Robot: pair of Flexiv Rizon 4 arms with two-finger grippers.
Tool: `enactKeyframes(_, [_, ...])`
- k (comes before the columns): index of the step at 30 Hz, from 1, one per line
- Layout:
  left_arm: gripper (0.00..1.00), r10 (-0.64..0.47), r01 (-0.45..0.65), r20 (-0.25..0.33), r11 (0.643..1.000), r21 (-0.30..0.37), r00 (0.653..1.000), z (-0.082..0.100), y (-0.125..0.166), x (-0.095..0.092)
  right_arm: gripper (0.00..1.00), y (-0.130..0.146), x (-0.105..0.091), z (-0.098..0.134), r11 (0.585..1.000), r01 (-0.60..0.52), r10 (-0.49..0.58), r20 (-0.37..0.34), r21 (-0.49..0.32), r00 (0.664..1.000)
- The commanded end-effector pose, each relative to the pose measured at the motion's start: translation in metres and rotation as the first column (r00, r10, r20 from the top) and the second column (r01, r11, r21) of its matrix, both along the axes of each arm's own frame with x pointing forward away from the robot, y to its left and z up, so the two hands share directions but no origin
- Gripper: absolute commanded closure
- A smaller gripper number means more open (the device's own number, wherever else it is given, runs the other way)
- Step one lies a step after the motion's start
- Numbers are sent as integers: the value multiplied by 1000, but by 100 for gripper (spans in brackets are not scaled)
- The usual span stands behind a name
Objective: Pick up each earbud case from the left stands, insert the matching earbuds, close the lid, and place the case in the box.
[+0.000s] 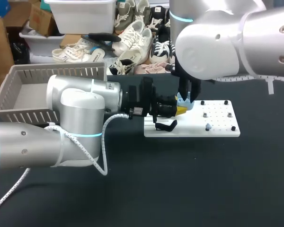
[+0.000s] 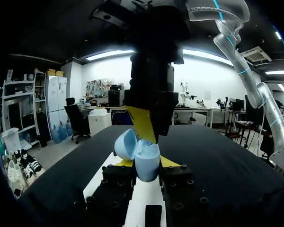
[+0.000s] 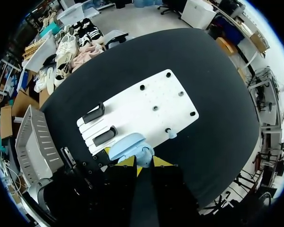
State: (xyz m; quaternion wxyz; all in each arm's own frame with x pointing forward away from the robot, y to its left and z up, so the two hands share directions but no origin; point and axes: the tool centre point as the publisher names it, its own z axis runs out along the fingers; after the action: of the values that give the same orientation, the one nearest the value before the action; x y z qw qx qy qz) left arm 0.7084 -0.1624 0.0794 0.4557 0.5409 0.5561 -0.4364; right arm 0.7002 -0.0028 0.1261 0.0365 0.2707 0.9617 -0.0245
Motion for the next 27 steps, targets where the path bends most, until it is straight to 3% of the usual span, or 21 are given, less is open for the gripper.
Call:
enactKeyframes(1, [100, 1, -1, 1, 1000, -3, 1000, -1, 0, 0, 100, 0, 1, -2, 1000, 2, -2, -6, -2, 1000])
enactKeyframes(12, [100, 1, -1, 1, 1000, -3, 1000, -1, 0, 0, 100, 0, -1, -5, 1000, 1, -1, -13, 6, 1000])
enactKeyframes(19, [100, 1, -1, 1, 1000, -3, 1000, -1, 0, 0, 64, 0, -3, -2, 1000, -5, 5, -5, 11, 1000])
enactKeyframes(22, [100, 1, -1, 1, 1000, -3, 1000, -1, 0, 0, 60, 0, -5, -1, 1000, -7, 7, -5, 14, 1000])
enactKeyframes(27, [100, 1, -1, 1, 1000, -3, 1000, -1, 0, 0, 61, -1, -15, 6, 999, -21, 21, 17, 37, 1000])
